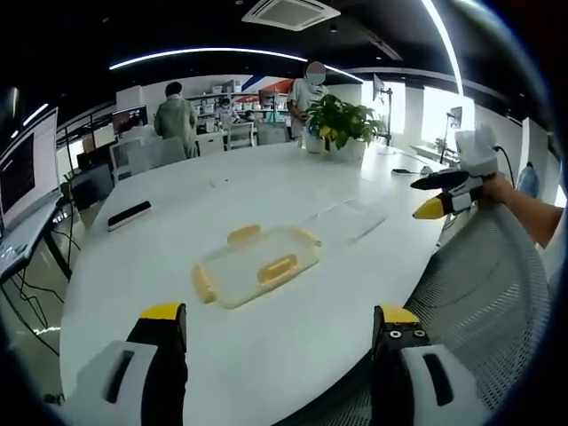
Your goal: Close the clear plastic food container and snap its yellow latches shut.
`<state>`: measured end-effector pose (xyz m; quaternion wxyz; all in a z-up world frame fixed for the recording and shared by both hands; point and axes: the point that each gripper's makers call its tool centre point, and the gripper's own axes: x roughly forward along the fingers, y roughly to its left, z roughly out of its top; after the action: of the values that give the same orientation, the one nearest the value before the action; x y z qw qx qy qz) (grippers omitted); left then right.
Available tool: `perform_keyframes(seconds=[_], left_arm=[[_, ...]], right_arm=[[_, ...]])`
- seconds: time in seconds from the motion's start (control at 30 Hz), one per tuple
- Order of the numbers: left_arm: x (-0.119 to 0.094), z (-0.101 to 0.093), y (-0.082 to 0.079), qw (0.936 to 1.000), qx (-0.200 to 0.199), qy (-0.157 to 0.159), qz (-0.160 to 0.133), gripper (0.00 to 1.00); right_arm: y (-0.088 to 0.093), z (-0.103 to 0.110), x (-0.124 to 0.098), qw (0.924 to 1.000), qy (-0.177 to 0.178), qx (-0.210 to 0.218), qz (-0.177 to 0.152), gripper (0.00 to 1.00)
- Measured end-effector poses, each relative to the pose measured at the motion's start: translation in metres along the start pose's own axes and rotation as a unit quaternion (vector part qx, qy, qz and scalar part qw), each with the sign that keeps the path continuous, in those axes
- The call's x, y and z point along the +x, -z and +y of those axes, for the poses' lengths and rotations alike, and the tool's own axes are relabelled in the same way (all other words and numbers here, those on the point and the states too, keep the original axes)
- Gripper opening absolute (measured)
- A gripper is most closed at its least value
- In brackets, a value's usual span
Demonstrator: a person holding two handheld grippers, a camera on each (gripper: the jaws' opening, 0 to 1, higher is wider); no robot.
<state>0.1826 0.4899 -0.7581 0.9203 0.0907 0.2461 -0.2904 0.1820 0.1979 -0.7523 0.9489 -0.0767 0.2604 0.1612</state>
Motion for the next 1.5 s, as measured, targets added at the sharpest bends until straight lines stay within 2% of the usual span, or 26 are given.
perform_keyframes(seconds=[0.07, 0.2, 0.3, 0.6, 0.63, 0.73, 0.8, 0.9, 1.0, 1.07, 1.1, 1.13, 1.2, 1.27, 1.3, 1.33, 1.37, 1.5], left_arm=[[0.000, 0.000, 0.000, 1.0000, -0.002, 0.000, -0.001, 0.82], [-0.001, -0.002, -0.001, 1.0000, -0.002, 0.001, 0.000, 0.83], [-0.001, -0.003, -0.001, 1.0000, -0.004, 0.002, -0.001, 0.83], [-0.001, -0.005, -0.002, 0.9999, -0.007, 0.007, 0.000, 0.83], [0.000, -0.002, -0.001, 0.9999, -0.015, 0.004, 0.004, 0.84], [-0.002, -0.001, -0.006, 0.9989, -0.045, 0.008, -0.010, 0.87], [-0.003, -0.001, -0.006, 0.9987, -0.048, 0.010, -0.013, 0.87], [-0.001, -0.001, -0.002, 0.9986, -0.052, 0.012, 0.000, 0.90], [-0.002, -0.004, -0.002, 0.9984, -0.053, 0.018, 0.002, 0.91], [-0.003, -0.009, -0.010, 0.9981, -0.046, 0.036, -0.020, 0.91], [-0.002, -0.012, -0.011, 0.9976, -0.033, 0.055, -0.028, 0.92], [-0.001, -0.013, -0.009, 0.9974, -0.030, 0.062, -0.022, 0.94], [0.003, -0.009, 0.002, 0.9971, -0.025, 0.071, 0.012, 0.99], [0.005, -0.002, 0.002, 0.9964, 0.006, 0.081, 0.023, 0.99], [0.006, 0.003, -0.001, 0.9964, 0.020, 0.080, 0.020, 0.99], [0.006, 0.005, -0.003, 0.9962, 0.028, 0.080, 0.019, 0.99], [0.005, 0.014, -0.010, 0.9949, 0.054, 0.083, 0.019, 0.99], [0.007, 0.028, -0.025, 0.9908, 0.076, 0.109, 0.023, 0.99]], right_arm=[[-0.001, 0.000, 0.000, 1.0000, 0.001, 0.001, -0.003, 0.87], [0.004, -0.002, 0.000, 0.9999, 0.006, 0.005, 0.011, 0.90], [-0.001, -0.003, 0.001, 1.0000, 0.006, 0.007, -0.003, 0.99], [-0.001, -0.002, 0.002, 1.0000, 0.005, 0.004, 0.003, 0.99], [-0.001, -0.003, 0.002, 1.0000, 0.007, 0.005, 0.003, 0.99], [0.001, -0.002, 0.002, 0.9999, 0.006, 0.005, 0.008, 0.99], [0.003, -0.003, 0.001, 0.9999, 0.008, 0.006, 0.013, 0.99], [0.005, -0.003, 0.001, 0.9997, 0.010, 0.002, 0.022, 0.95], [0.004, -0.002, 0.000, 0.9998, 0.006, 0.007, 0.017, 0.96], [0.001, 0.001, -0.001, 0.9999, -0.002, 0.011, 0.010, 0.96], [-0.003, 0.005, -0.001, 0.9999, -0.012, 0.012, -0.002, 0.96], [-0.003, 0.006, -0.001, 0.9998, -0.014, 0.012, -0.003, 0.96], [-0.003, 0.009, 0.000, 0.9996, -0.029, -0.002, 0.000, 0.98], [-0.004, 0.010, 0.001, 0.9992, -0.038, -0.015, 0.007, 0.98], [-0.005, 0.011, 0.001, 0.9988, -0.041, -0.022, 0.012, 0.99], [-0.012, 0.014, 0.003, 0.9974, -0.054, -0.047, 0.004, 0.99], [-0.017, 0.018, 0.004, 0.9963, -0.066, -0.055, -0.005, 0.99], [-0.041, 0.036, 0.014, 0.9882, -0.126, -0.084, -0.026, 1.00]])
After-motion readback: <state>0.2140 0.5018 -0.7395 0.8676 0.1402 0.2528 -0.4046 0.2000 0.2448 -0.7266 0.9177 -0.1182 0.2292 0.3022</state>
